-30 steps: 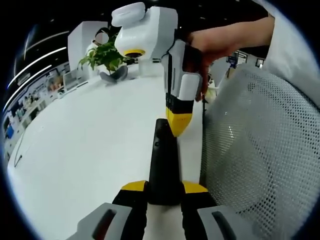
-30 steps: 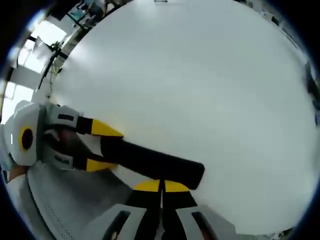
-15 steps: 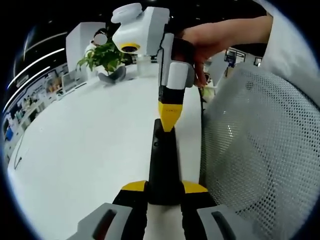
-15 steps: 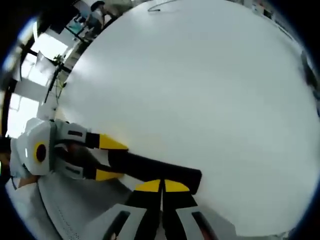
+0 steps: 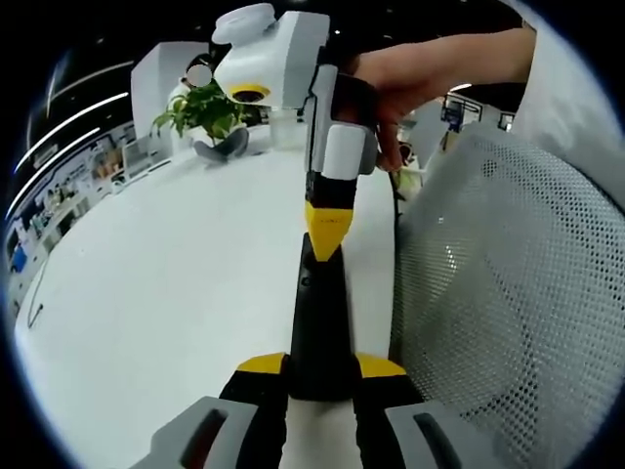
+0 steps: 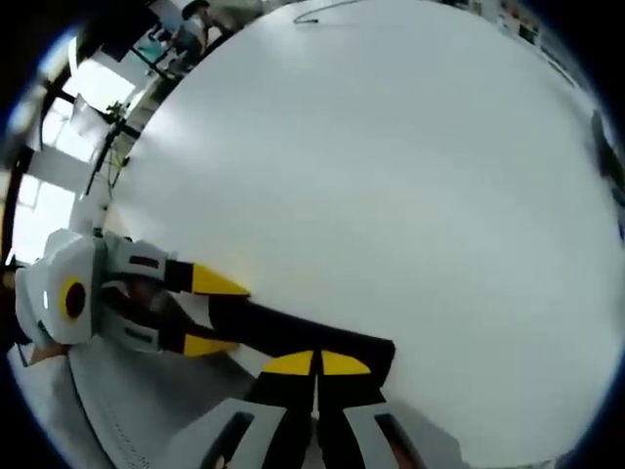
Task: Press the specified remote control buttons in sequence, fully releasing each button before pressing the next.
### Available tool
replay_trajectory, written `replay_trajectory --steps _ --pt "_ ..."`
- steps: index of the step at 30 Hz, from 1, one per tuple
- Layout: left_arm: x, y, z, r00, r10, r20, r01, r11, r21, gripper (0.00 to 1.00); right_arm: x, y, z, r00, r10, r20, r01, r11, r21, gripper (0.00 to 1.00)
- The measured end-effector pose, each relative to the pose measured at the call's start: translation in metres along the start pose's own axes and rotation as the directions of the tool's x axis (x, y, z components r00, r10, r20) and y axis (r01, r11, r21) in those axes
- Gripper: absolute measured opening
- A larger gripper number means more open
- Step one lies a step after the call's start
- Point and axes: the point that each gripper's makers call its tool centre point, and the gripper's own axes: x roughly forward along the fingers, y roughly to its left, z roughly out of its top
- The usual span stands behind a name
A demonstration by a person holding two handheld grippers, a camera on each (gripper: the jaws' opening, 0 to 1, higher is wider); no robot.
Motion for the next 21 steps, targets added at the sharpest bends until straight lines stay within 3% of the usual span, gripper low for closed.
replay_trajectory --steps 8,15,17,21 --pt "0.0004 0.0003 0.0001 1.000 -0.001 -0.001 0.001 1.000 0.008 0.25 0.0021 -0.0032 0.0028 1.000 -0.024 -0.015 0.024 1.000 -0.016 0.00" --pt "0.0004 0.0005 0.0003 1.000 -0.003 -0.007 0.003 1.000 0.017 0.25 0.0037 -0.0041 0.0036 0.993 -0.056 -0.108 0.057 0.998 0.010 0.00" --pt "0.0004 0.0007 0.0003 1.000 -0.004 -0.008 0.004 1.000 0.014 0.25 0.0038 -0.0049 0.0038 0.990 -0.063 -0.125 0.073 0.995 0.075 0.00" --pt "0.0006 0.0005 0.0002 1.000 -0.002 -0.012 0.002 1.000 0.017 0.25 0.0027 -0.0061 0.0028 0.992 -0.042 -0.120 0.052 0.996 0.077 0.00"
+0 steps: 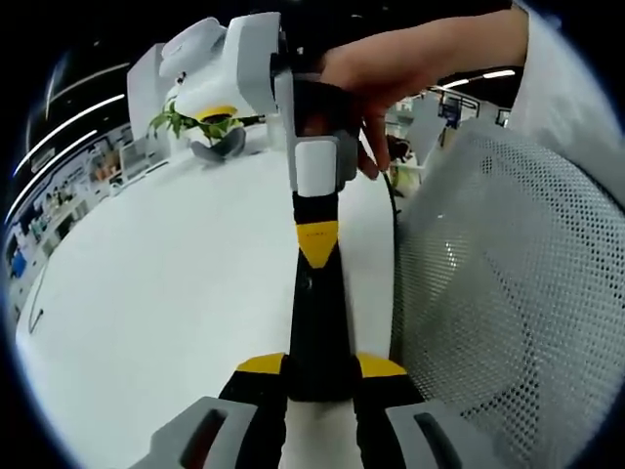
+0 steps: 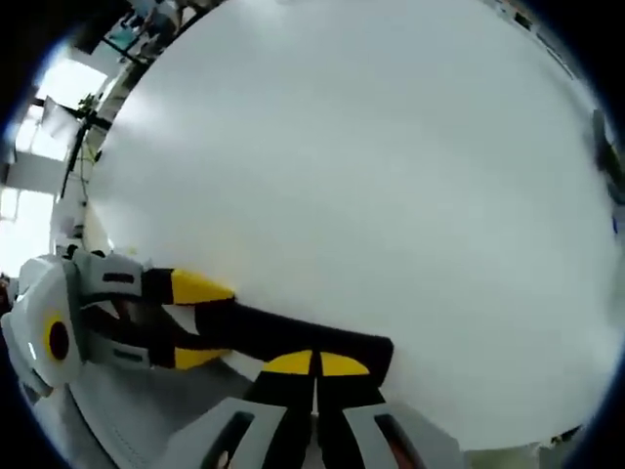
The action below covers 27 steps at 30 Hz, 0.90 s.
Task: Press the specified remote control buttons in sequence, fully releasing each button before pressing the next.
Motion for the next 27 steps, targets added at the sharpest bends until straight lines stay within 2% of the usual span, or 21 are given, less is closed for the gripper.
replay_trajectory --steps 3,7,9,11,14,17,27 --pt "0.000 0.000 0.000 1.000 0.004 0.003 -0.004 1.000 0.005 0.25 -0.001 0.001 -0.002 1.000 0.013 0.018 -0.013 1.000 -0.009 0.00" --pt "0.000 0.000 0.000 1.000 0.001 0.002 -0.001 1.000 0.007 0.24 -0.001 0.003 -0.002 0.995 -0.052 0.088 0.058 0.995 -0.075 0.00" --pt "-0.001 0.000 0.000 1.000 0.004 0.002 -0.004 1.000 0.001 0.24 -0.002 0.002 -0.002 0.992 -0.047 0.115 0.057 0.995 -0.084 0.00" --pt "-0.001 0.000 0.000 1.000 0.004 0.003 -0.004 1.000 0.003 0.24 -0.002 0.002 -0.001 0.994 -0.003 0.113 0.008 0.999 -0.048 0.00" --pt "-0.001 -0.001 0.000 1.000 0.006 0.004 -0.006 1.000 0.002 0.24 -0.003 0.002 -0.002 0.996 0.020 0.087 -0.018 1.000 -0.026 0.00" --pt "-0.001 -0.001 0.000 1.000 0.005 0.005 -0.005 1.000 0.000 0.24 -0.007 0.011 0.004 0.993 0.045 0.112 -0.042 0.999 -0.031 0.00" --pt "-0.001 -0.001 0.000 1.000 0.004 0.011 -0.004 1.000 -0.003 0.24 0.001 0.023 0.012 0.995 0.052 0.087 -0.046 0.996 -0.072 0.00"
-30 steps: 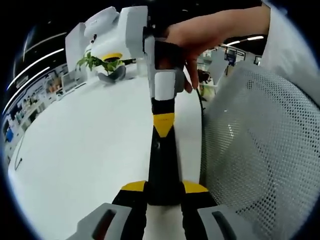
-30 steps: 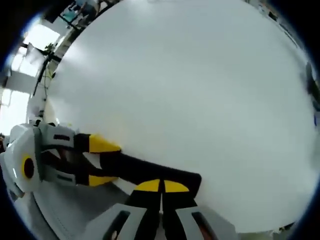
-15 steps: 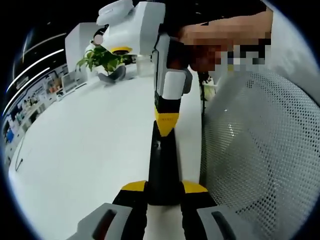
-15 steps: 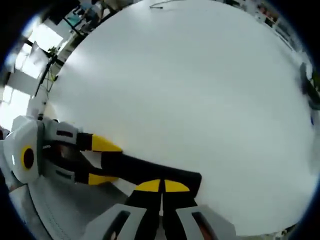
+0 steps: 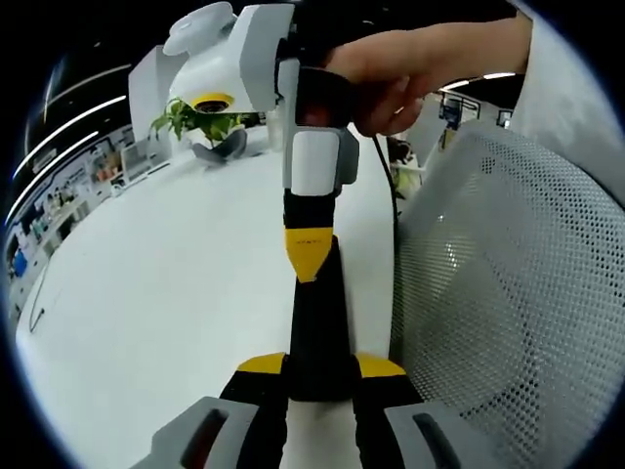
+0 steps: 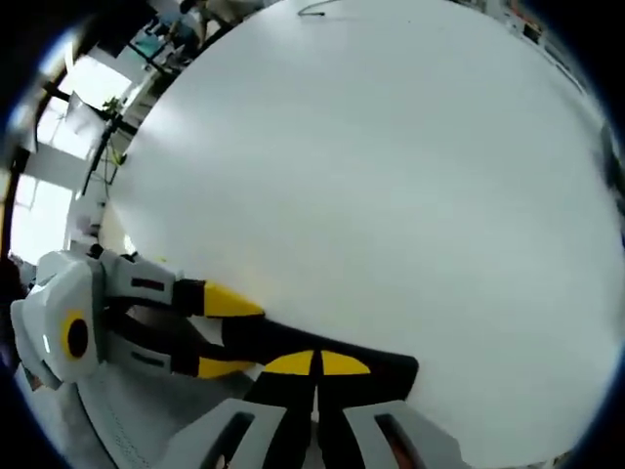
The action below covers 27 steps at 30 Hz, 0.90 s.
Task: Press the specified remote control buttons in sequence, fully releasing each button before pressing the next.
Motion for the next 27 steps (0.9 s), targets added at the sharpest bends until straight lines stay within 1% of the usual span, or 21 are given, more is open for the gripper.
replay_trajectory --steps 2,3,10,12,14,15,16,19,21,22,27 --pt "0.000 0.000 0.000 1.000 0.000 0.001 0.000 1.000 -0.002 0.24 0.003 -0.001 -0.002 1.000 -0.007 -0.015 0.007 1.000 -0.011 0.00" --pt "0.000 0.000 0.000 1.000 0.000 0.001 0.000 1.000 -0.003 0.24 0.002 -0.001 -0.001 1.000 -0.004 -0.008 0.004 1.000 -0.017 0.00" --pt "0.000 0.001 0.000 1.000 -0.001 0.002 0.001 1.000 -0.011 0.24 0.003 -0.002 0.001 1.000 -0.015 -0.021 0.014 0.999 -0.046 0.00" --pt "0.000 0.001 0.000 1.000 -0.003 0.001 0.003 1.000 -0.005 0.24 0.005 -0.002 0.004 0.999 -0.029 -0.027 0.027 0.997 -0.065 0.00" --pt "0.000 0.001 0.000 1.000 -0.005 -0.001 0.005 1.000 -0.003 0.24 0.008 -0.001 0.009 0.999 -0.046 -0.007 0.045 0.996 -0.076 0.00" --pt "0.000 0.001 0.000 1.000 -0.005 -0.001 0.005 1.000 -0.004 0.24 0.008 -0.002 0.009 0.998 -0.064 -0.012 0.063 0.995 -0.079 0.00" --pt "0.000 0.001 0.000 1.000 -0.005 -0.002 0.005 1.000 -0.009 0.24 0.008 -0.002 0.009 0.997 -0.069 -0.021 0.067 0.995 -0.079 0.00" --pt "0.001 0.002 0.000 1.000 -0.004 -0.002 0.004 1.000 -0.010 0.24 0.008 -0.005 0.009 0.997 -0.063 -0.033 0.061 0.996 -0.071 0.00" --pt "0.001 0.002 0.000 1.000 -0.003 -0.001 0.003 1.000 -0.013 0.24 0.008 -0.005 0.009 0.998 -0.057 -0.022 0.056 0.996 -0.064 0.00" --pt "0.001 0.002 0.000 1.000 -0.003 -0.002 0.003 1.000 -0.016 0.24 0.009 -0.003 0.011 0.999 -0.049 -0.001 0.049 0.997 -0.066 0.00" --pt "0.001 0.002 0.000 1.000 0.000 -0.004 -0.001 1.000 -0.022 0.24 0.010 -0.003 0.011 0.998 -0.066 -0.014 0.065 0.994 -0.089 0.00"
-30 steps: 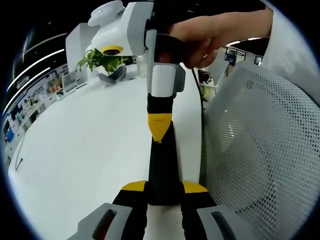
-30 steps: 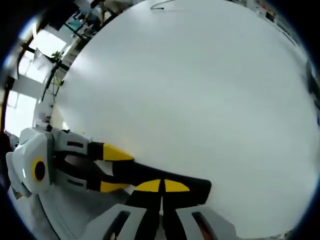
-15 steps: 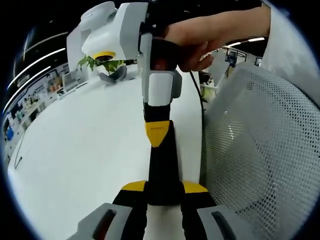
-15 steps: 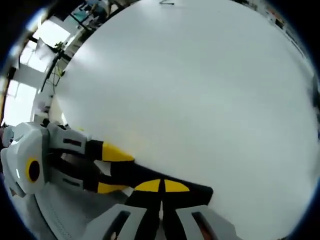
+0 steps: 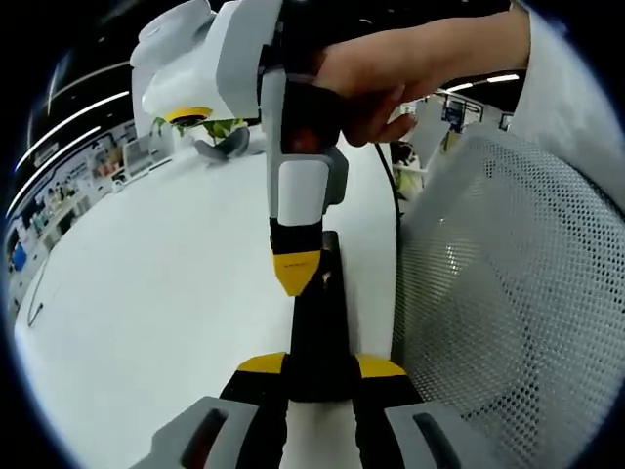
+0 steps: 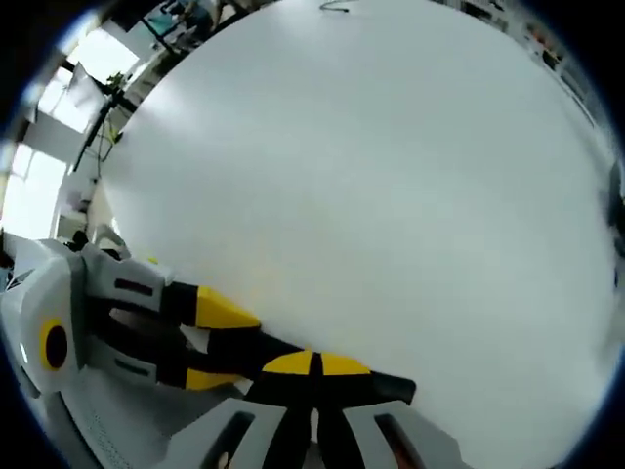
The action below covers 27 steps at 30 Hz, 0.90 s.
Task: Press the specified remote control buttons in sequence, fully releasing each button before pressing the next.
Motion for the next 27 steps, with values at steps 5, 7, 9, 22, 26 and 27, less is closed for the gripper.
replay_trajectory --steps 5,7,9,22,26,27 --pt "0.000 0.000 0.000 1.000 -0.001 0.000 0.001 1.000 0.002 0.24 -0.002 0.000 -0.001 0.999 0.037 0.018 -0.037 0.999 0.008 0.00" --pt "0.000 0.000 0.000 1.000 0.000 0.000 0.000 1.000 0.002 0.24 -0.002 -0.001 -0.002 0.998 0.050 0.025 -0.050 0.998 0.029 0.00" --pt "0.000 0.000 0.000 1.000 0.003 0.003 -0.003 1.000 0.000 0.24 -0.005 -0.002 -0.001 0.997 0.068 0.046 -0.071 0.994 0.078 0.00" --pt "0.000 -0.001 0.000 1.000 0.004 0.005 -0.004 1.000 -0.004 0.26 -0.007 0.004 -0.006 0.997 0.077 0.027 -0.079 0.995 0.054 0.00" --pt "0.001 -0.001 0.000 1.000 0.004 0.005 -0.004 1.000 -0.001 0.24 -0.005 0.001 -0.007 0.998 0.055 0.024 -0.056 0.998 0.031 0.00" --pt "0.001 -0.001 0.000 1.000 0.003 0.003 -0.003 1.000 0.002 0.24 -0.005 0.001 -0.007 0.998 0.053 0.023 -0.054 0.998 0.028 0.00"
